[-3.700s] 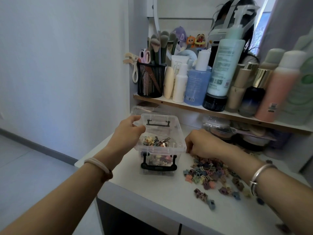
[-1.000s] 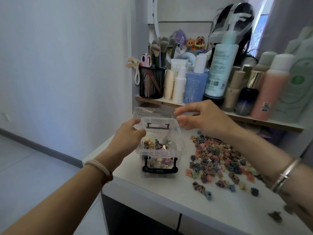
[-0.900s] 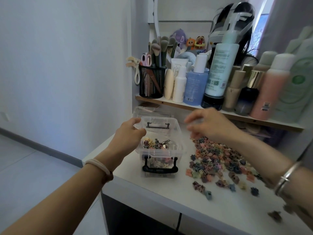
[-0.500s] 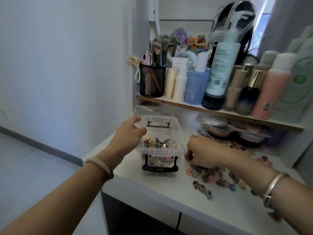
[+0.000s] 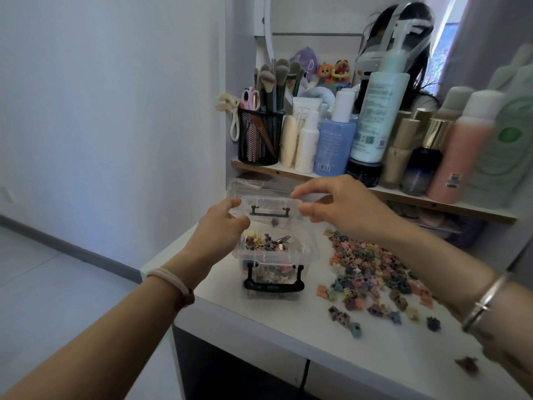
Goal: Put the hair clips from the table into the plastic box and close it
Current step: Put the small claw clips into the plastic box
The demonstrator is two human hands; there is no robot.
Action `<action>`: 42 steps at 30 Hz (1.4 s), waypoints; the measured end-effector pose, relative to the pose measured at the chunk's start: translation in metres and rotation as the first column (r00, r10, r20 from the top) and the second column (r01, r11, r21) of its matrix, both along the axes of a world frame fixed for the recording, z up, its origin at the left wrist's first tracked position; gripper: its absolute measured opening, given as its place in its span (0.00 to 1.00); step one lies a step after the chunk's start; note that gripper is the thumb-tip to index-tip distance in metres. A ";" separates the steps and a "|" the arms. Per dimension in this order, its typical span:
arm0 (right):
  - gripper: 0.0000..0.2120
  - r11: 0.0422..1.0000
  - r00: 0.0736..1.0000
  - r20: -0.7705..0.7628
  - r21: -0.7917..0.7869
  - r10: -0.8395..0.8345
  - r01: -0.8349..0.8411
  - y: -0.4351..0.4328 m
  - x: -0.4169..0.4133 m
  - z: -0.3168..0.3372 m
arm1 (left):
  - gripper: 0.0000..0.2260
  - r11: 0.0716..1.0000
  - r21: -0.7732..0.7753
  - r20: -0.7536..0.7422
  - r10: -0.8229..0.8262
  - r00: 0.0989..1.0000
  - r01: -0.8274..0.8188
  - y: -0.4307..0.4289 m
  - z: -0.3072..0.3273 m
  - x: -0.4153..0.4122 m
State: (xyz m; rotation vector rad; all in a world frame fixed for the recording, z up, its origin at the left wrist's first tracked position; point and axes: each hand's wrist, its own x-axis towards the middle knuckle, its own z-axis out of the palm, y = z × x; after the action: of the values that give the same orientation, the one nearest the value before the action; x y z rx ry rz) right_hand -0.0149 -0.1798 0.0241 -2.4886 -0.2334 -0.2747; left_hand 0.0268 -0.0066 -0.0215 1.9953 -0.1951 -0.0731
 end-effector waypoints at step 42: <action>0.09 0.997 1.000 0.013 0.067 -0.027 0.026 -0.016 -0.020 -0.014 | 0.20 0.999 -0.039 0.012 0.009 1.000 -0.009 -0.002 -0.005 0.007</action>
State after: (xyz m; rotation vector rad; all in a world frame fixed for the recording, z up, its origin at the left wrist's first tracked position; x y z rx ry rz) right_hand -0.0352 -0.1961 0.0105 -2.4253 -0.1941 -0.3065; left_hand 0.0343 -0.0084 -0.0267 1.9578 -0.1941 -0.0514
